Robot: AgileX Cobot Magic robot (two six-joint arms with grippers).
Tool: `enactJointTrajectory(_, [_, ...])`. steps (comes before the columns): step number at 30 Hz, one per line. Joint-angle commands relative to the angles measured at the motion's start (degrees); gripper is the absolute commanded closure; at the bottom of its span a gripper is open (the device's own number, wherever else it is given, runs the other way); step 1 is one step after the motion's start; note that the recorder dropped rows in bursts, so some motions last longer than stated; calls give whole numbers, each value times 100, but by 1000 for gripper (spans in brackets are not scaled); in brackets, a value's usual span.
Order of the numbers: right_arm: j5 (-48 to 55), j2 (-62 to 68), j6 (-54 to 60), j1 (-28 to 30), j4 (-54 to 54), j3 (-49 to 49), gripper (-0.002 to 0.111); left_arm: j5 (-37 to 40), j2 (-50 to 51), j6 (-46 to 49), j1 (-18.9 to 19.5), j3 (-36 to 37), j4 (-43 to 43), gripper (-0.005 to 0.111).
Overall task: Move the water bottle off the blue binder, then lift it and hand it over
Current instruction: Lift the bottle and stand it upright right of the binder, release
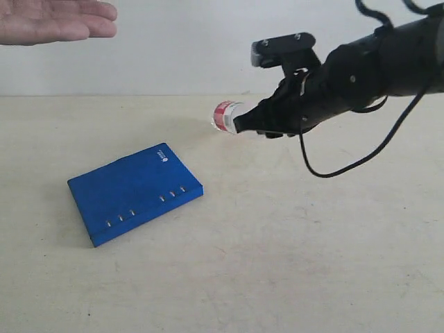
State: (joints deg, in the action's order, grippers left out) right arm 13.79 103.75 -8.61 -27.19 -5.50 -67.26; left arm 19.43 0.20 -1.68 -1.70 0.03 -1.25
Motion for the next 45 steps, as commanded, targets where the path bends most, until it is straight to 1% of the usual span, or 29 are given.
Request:
enactJointTrajectory(1, [214,-552,156,107,-193,-2,108,-12,-20,-43,-10,-3,12,102])
enactJointTrajectory(6, [229,-935,120,107,-301,-2,108,-12,-20,-43,-10,-3,12,102])
enactJointTrajectory(11, [229,-890,26,107,-423,-2,108,-12,-20,-43,-10,-3,12,102])
enactJointTrajectory(19, [-418,-821,34,107,-948,-2,108,-12,-20,-43,-10,-3,12,102])
enactJointTrajectory(25, [-814,-821,34,107,-1027,-2,108,-12,-20,-43,-10,-3,12,102])
enactJointTrajectory(35, [-934,-707,194,107,-1027,-2,108,-12,-20,-43,-10,-3,12,102])
enactJointTrajectory(36, [-906,-646,203,107,-1027,-2,106,-12,-20,-43,-10,-3,12,102])
enactJointTrajectory(38, [-880,-586,203,107,-1027,-2,97,-12,-20,-43,-10,-3,12,102])
enactJointTrajectory(42, [-880,-549,203,107,-1027,-2,66,-12,-20,-43,-10,-3,12,102])
enactJointTrajectory(43, [-880,-549,203,107,-1027,-2,62,-12,-20,-43,-10,-3,12,102])
enactJointTrajectory(45, [-880,-549,203,107,-1027,-2,59,-12,-20,-43,-10,-3,12,102])
